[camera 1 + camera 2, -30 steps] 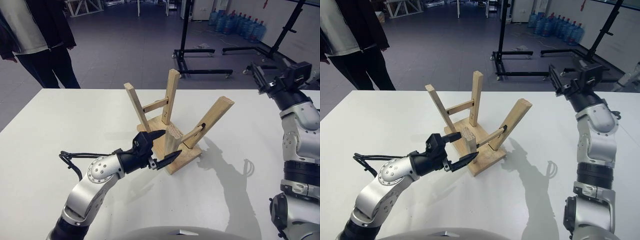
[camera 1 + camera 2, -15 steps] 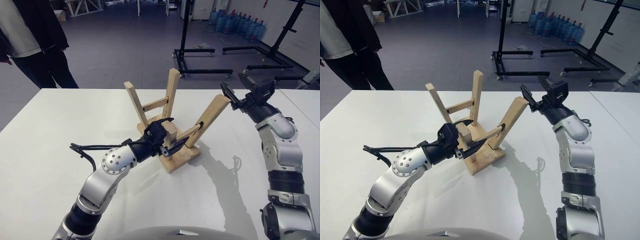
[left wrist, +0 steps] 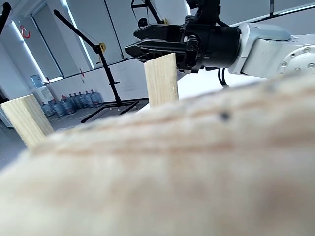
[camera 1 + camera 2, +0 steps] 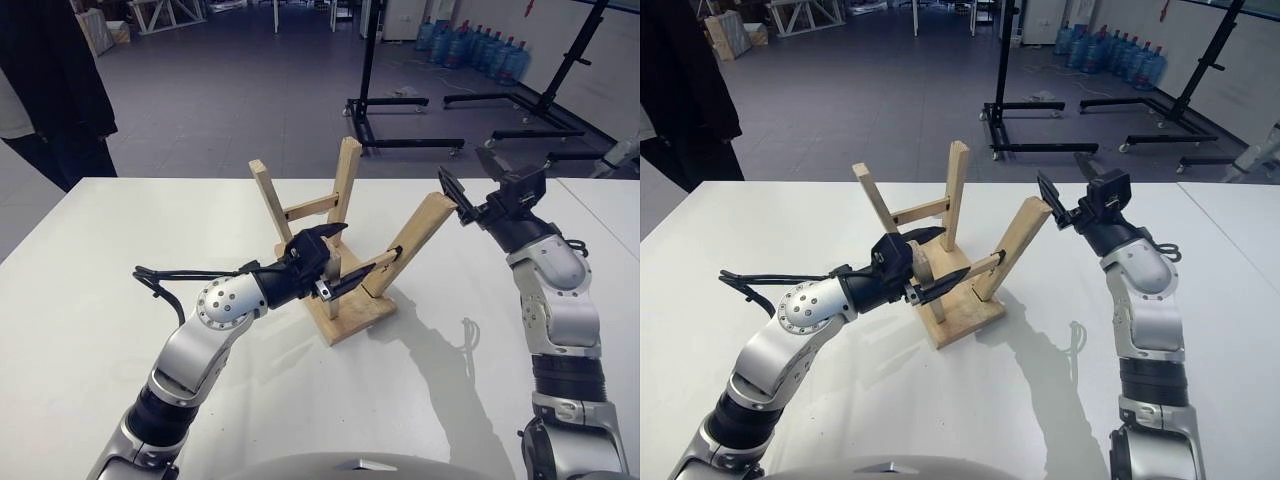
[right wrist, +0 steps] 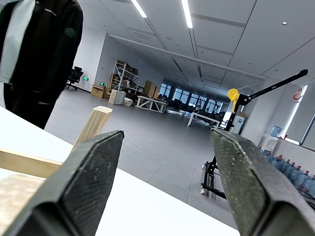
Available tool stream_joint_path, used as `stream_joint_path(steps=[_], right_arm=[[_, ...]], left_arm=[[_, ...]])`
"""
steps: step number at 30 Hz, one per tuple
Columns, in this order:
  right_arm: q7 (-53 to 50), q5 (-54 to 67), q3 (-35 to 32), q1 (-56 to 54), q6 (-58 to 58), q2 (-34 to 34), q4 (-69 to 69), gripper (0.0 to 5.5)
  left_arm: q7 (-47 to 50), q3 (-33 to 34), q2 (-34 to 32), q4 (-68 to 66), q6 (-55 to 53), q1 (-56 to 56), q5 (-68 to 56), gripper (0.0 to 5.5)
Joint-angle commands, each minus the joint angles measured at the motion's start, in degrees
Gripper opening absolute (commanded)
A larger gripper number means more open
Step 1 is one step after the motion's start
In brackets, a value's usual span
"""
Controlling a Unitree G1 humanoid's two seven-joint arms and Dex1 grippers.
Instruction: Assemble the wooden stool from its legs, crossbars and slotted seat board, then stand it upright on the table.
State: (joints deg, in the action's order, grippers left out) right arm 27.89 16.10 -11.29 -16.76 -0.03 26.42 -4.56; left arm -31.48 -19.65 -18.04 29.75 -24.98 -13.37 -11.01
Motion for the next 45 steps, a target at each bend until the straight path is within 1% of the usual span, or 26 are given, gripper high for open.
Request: stream_joint_path(steps=[1, 10, 22, 24, 27, 32, 35, 40, 43, 45], right_arm=[[3.91, -0.65, 7.26, -0.39, -1.07, -1.87, -5.73, 3.28], [5.88, -2.04, 15.74, -0.52, -0.56, -5.52, -9.31, 3.28], [5.76, -2.62, 20.71, -3.3, 0.48, -8.38, -11.02, 3.28], [5.27, -3.28, 19.56, -3.53, 0.06, -8.03, -9.88, 3.28], [4.09, -2.63, 15.69, -3.25, 0.39, -6.7, -9.46, 3.28], [2.08, 0.55, 6.06, -2.82, 1.26, -2.28, -8.68, 3.28], [1.56, 1.48, 1.57, -3.54, 0.83, -0.03, -6.52, 3.28], [0.73, 0.56, 0.08, -3.71, -1.83, -0.31, -3.04, 3.28], [0.21, -0.57, 0.75, -2.71, -3.69, -1.25, -1.08, 3.28], [0.24, -2.16, 1.85, -3.05, -6.09, -2.26, 3.44, 3.28]], left_arm=[[-1.31, -2.28, 0.44, -4.21, -0.54, -0.74, 0.54, 3.81], [-2.99, -2.69, 0.9, -9.1, 1.93, -0.44, 0.08, 3.81], [-5.04, -3.48, 1.3, -13.92, 4.54, -1.46, -0.13, 3.81], [-4.97, -2.46, 0.97, -14.26, 5.12, -1.75, -0.14, 3.81], [-4.52, 0.35, -0.66, -13.83, 5.33, -1.2, -0.37, 3.81], [-4.38, 6.56, -5.06, -11.81, 5.07, 0.92, -1.48, 3.81], [-4.57, 7.99, -6.63, -10.87, 4.84, 1.76, -2.47, 3.81], [-4.48, 8.92, -7.27, -10.22, 4.12, 2.44, -2.6, 3.81], [-5.13, 9.23, -8.02, -10.77, 4.26, 2.26, -2.54, 3.81], [-5.65, 9.69, -8.64, -11.02, 4.29, 2.05, -2.76, 3.81]])
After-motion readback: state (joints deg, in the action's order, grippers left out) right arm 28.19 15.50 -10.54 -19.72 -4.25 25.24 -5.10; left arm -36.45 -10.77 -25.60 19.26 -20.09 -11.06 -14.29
